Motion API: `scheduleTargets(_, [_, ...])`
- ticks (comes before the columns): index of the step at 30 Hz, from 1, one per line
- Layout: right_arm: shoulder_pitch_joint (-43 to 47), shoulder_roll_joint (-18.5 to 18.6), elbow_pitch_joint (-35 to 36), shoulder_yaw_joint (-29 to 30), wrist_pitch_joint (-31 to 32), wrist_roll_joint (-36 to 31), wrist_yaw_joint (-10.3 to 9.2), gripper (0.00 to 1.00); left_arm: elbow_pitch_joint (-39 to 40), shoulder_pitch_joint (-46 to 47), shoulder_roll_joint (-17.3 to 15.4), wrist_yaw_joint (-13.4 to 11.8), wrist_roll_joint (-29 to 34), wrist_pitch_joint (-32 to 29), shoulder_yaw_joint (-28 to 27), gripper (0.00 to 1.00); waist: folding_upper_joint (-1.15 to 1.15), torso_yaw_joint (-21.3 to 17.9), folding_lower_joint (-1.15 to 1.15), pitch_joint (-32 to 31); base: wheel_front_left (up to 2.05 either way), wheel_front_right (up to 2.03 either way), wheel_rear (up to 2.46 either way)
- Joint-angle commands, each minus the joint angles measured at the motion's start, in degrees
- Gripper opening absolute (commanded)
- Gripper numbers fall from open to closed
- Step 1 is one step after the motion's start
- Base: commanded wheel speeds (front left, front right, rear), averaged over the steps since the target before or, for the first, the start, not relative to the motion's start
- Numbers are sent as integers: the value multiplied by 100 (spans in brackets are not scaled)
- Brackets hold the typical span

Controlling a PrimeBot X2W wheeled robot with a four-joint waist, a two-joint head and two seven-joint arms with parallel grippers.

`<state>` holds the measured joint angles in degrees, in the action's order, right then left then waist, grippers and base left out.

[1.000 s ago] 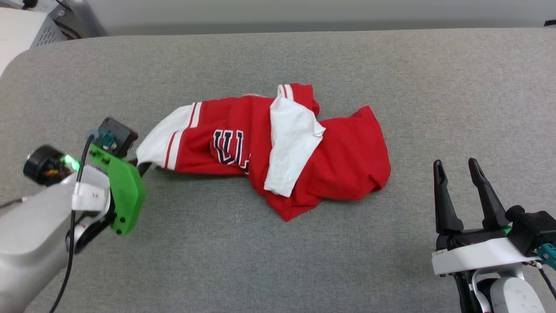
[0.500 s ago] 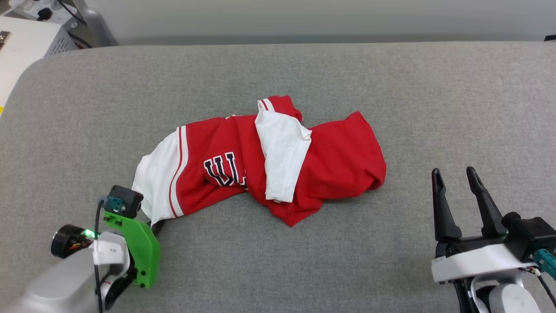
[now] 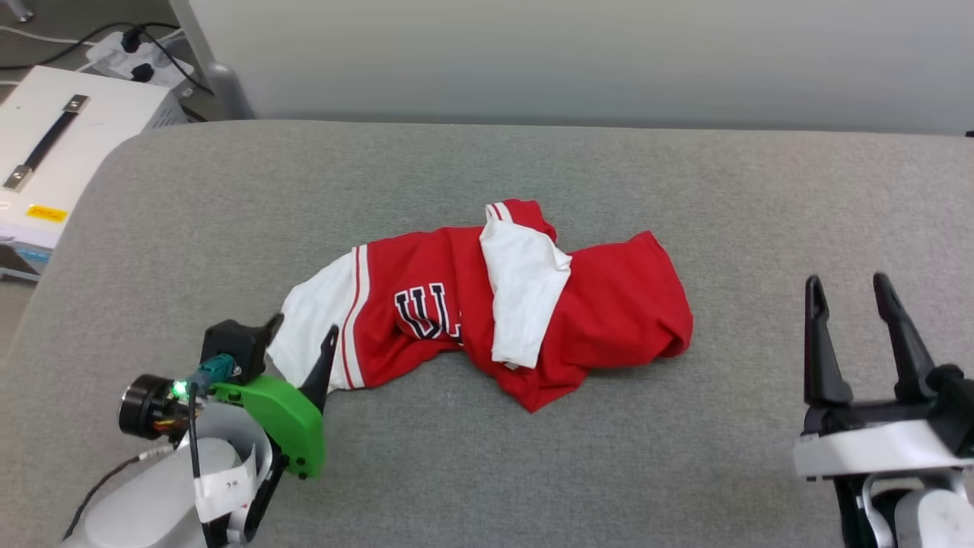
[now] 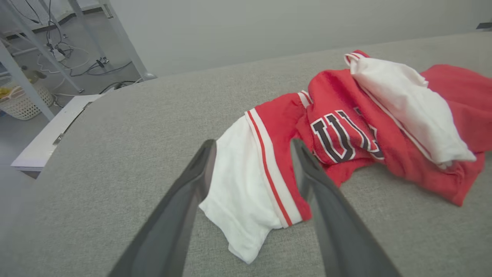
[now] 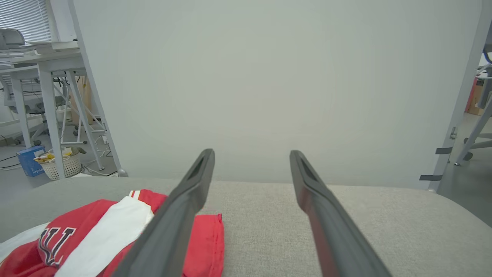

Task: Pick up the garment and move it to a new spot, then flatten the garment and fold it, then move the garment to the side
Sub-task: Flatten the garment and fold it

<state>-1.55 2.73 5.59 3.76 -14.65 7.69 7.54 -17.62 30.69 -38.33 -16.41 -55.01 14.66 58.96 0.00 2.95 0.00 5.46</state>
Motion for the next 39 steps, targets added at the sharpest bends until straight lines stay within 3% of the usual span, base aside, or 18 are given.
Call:
scheduleTargets(1, [-210, 15, 93, 8, -35, -106, -5, 100, 233, -188, -27, -160, 220, 30, -241, 100, 0, 97, 0, -57, 0, 0, 0])
scheduleTargets(6, [-805, 185, 287, -64, -35, -351, -5, 100, 1102, -911, 187, -590, 1129, 32, -1446, 100, 0, 196, 0, 11, 0, 0, 0])
scheduleTargets(9, [-1239, 508, 261, -283, -35, -384, -5, 100, 1494, -1386, 526, -666, 1603, 32, -2219, 100, 0, 235, 0, 79, 0, 0, 0])
scheduleTargets(15, [-2223, 1199, -89, -991, -35, -211, -5, 100, 1817, -2040, 1145, -602, 2801, 33, -3269, 100, 0, 318, 0, 237, 0, 0, 0])
scheduleTargets(21, [-3258, 1953, -1122, -2280, 61, 316, -5, 100, 1854, -2407, 1785, -314, 3603, 33, -3952, 100, 0, 427, 0, 374, 0, 0, 0])
scheduleTargets(22, [-3422, 2057, -1275, -2538, 214, 454, -5, 100, 1841, -2440, 1866, -252, 3684, 33, -4021, 100, 0, 446, 0, 399, 0, 0, 0])
scheduleTargets(23, [-3990, 2451, -1650, -3551, 970, 994, -5, 100, 1800, -2513, 2145, -49, 3934, 33, -4253, 100, 0, 514, 0, 491, 0, 0, 0])
scheduleTargets(31, [-5241, 3489, -1782, -6233, 3232, 2895, -5, 100, 1680, -2550, 2705, 491, 4411, 33, -4699, 100, 0, 669, 0, 773, 0, 0, 0])
scheduleTargets(35, [-5716, 3772, -1767, -7203, 4228, 3655, -5, 100, 1663, -2501, 2923, 694, 4590, 33, -4893, 100, 0, 715, 0, 959, 0, 0, 0])
scheduleTargets(39, [-5971, 3764, -1943, -7601, 4881, 4032, -5, 100, 1662, -2385, 3111, 874, 4738, 33, -5044, 100, 0, 773, 0, 1199, 0, 0, 0])
